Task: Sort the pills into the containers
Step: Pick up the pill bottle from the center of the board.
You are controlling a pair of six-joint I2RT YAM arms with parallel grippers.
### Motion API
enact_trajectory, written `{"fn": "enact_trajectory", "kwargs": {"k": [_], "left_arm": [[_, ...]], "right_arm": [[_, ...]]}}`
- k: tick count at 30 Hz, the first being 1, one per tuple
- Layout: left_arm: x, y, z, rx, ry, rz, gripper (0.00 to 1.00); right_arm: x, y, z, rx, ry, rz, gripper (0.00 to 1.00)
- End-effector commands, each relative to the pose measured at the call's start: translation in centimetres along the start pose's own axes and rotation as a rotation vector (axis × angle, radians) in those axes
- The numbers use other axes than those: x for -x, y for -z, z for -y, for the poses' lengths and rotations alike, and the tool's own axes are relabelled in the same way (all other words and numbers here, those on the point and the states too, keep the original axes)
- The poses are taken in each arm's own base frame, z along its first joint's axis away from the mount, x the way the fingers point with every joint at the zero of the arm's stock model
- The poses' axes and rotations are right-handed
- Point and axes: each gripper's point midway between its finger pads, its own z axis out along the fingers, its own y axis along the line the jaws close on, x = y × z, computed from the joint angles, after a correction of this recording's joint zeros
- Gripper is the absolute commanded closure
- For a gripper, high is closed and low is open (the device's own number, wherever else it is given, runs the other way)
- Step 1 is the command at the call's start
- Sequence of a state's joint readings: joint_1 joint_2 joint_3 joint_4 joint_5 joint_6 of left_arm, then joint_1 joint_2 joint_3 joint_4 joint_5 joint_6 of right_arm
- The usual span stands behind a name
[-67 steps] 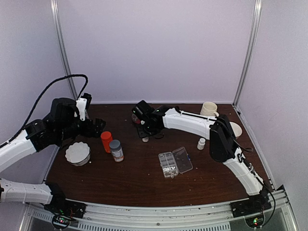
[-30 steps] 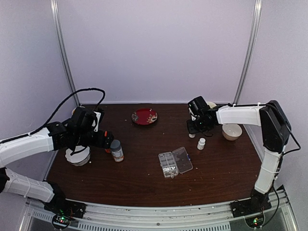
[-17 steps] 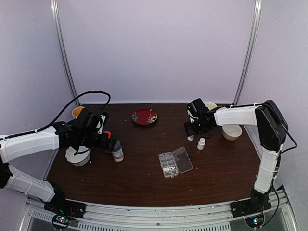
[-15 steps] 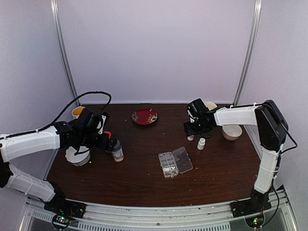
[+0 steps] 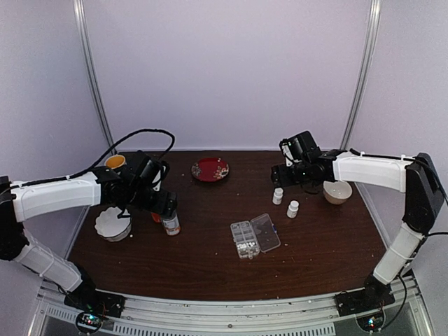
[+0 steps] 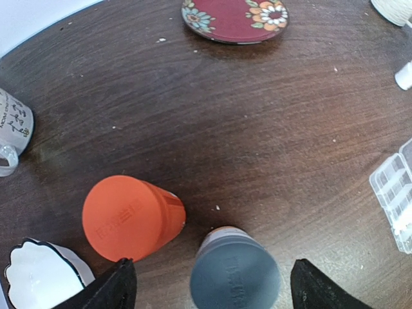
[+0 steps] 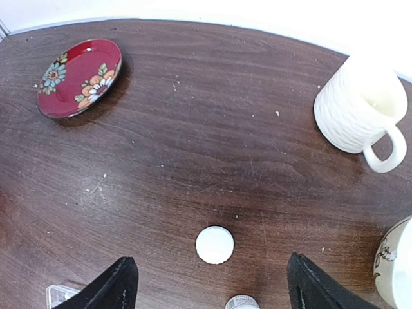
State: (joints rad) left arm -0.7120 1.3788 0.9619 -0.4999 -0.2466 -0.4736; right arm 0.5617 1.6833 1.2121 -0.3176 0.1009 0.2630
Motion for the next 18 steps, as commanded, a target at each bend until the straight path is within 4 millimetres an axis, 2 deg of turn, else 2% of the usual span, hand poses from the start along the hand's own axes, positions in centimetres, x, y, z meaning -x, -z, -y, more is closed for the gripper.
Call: {"fn": "enact_trajectory", "kwargs": {"k": [1, 6, 10, 13, 18], "left_arm": [[0.8, 0.6, 1.7, -0.045, 0.004, 0.004, 0.13], [-0.3, -0.5, 1.5, -0.007, 0.01, -0.059, 0.16], [-1.0, -1.3, 1.7, 0.005, 0.016, -0.106, 0.24], [-1.1, -1.6, 1.8, 0.013, 0.018, -0.115, 0.25], [-0.9, -1.5, 1.7, 0.031, 0.015, -0.109, 0.36]], "right_arm": [[-0.4, 0.7, -0.5, 0.019, 0.02, 0.005, 0.17], [-0.2, 1.3, -1.2, 0.044, 0.025, 0.02, 0.15], [0.1, 1.8, -1.4, 0.054, 0.025, 0.033, 0.15], [0.3, 2.2, -1.5, 0.059, 0.025, 0.042, 0.14], [0.6, 2.7, -1.6, 0.067, 0.026, 0.051, 0.14]]}}
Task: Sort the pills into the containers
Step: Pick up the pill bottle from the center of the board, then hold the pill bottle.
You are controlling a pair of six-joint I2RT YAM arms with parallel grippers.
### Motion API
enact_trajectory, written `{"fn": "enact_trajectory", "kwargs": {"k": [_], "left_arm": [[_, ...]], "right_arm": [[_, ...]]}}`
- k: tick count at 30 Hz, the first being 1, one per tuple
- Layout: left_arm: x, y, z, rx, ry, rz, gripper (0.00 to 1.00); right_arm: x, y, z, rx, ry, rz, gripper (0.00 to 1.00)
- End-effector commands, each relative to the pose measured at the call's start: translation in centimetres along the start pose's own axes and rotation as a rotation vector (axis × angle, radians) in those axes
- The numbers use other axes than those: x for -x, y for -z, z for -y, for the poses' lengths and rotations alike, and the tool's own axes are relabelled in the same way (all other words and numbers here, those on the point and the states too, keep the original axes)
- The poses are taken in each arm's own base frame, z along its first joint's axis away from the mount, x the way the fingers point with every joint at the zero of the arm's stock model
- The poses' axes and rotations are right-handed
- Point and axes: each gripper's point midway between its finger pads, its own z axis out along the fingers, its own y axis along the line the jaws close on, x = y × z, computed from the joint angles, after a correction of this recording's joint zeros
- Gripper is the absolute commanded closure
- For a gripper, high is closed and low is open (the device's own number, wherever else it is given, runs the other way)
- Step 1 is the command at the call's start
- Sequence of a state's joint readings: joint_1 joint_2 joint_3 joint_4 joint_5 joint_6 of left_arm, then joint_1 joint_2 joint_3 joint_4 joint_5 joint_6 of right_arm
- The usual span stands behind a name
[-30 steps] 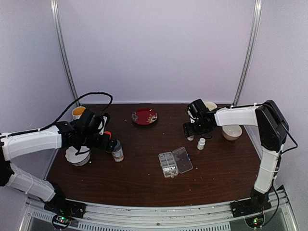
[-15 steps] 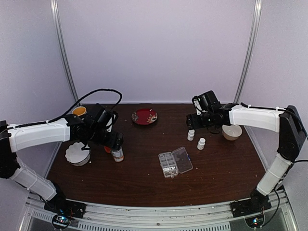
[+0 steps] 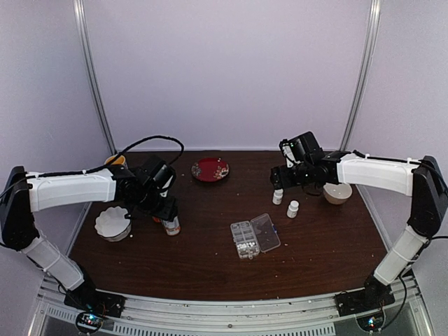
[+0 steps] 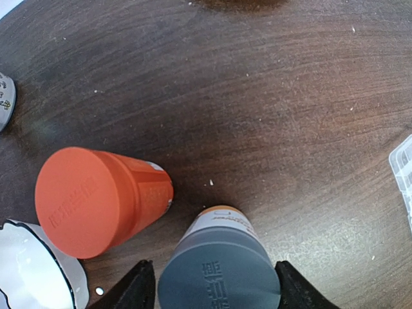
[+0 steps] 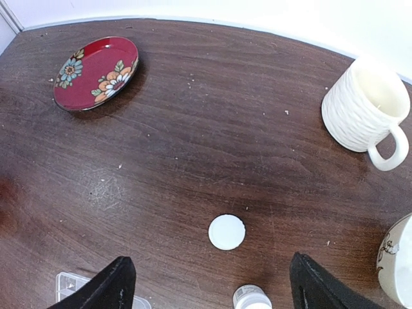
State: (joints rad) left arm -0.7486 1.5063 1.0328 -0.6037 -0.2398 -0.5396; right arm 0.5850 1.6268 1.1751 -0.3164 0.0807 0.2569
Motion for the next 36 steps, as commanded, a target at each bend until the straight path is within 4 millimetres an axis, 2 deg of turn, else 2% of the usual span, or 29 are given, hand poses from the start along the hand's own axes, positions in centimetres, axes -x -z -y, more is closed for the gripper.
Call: {"fn": "enact_trajectory", "kwargs": {"k": [1, 8, 13, 16, 21, 26, 29, 32, 36], "left_arm": [[1.5, 0.8, 0.4, 0.003, 0.017, 0.039, 0.37], [1.7, 1.2, 0.9, -0.003, -0.001, 0.032, 0.59], [2.9, 3.5, 2.1, -0.052, -0.032, 0.067, 0.66], [4.0, 5.9, 4.2, -0.171, -0.061, 0.103, 0.7], [6.2, 11.9, 7.5, -0.393, -0.094, 0.202, 0.74], [7.1, 18.3, 10.7, -0.668, -0.142, 0.288, 0.78], [6.8, 21.0, 12.3, -0.786, -0.182, 0.3, 0.79], [6.3, 22.9, 13.6, -0.869, -0.231, 0.31, 0.79], [5.9, 24.9, 15.2, -0.954, -0.273, 0.34, 0.79]], "right_arm": [[0.9, 1.1, -0.6, 0.026, 0.01, 0.039, 0.14], [1.1, 1.6, -0.9, 0.039, 0.014, 0.045, 0.14], [1.8, 3.1, -3.2, 0.141, 0.07, 0.086, 0.14], [1.9, 5.3, -6.9, 0.359, 0.105, 0.159, 0.12], [1.9, 11.4, -12.5, 0.733, 0.127, 0.325, 0.08], [-1.0, 16.8, -16.9, 0.963, 0.266, 0.477, 0.09], [-2.4, 19.3, -18.3, 1.052, 0.348, 0.557, 0.1], [-2.7, 21.4, -19.6, 1.127, 0.405, 0.574, 0.1], [-2.7, 22.7, -21.0, 1.111, 0.458, 0.602, 0.09]]}}
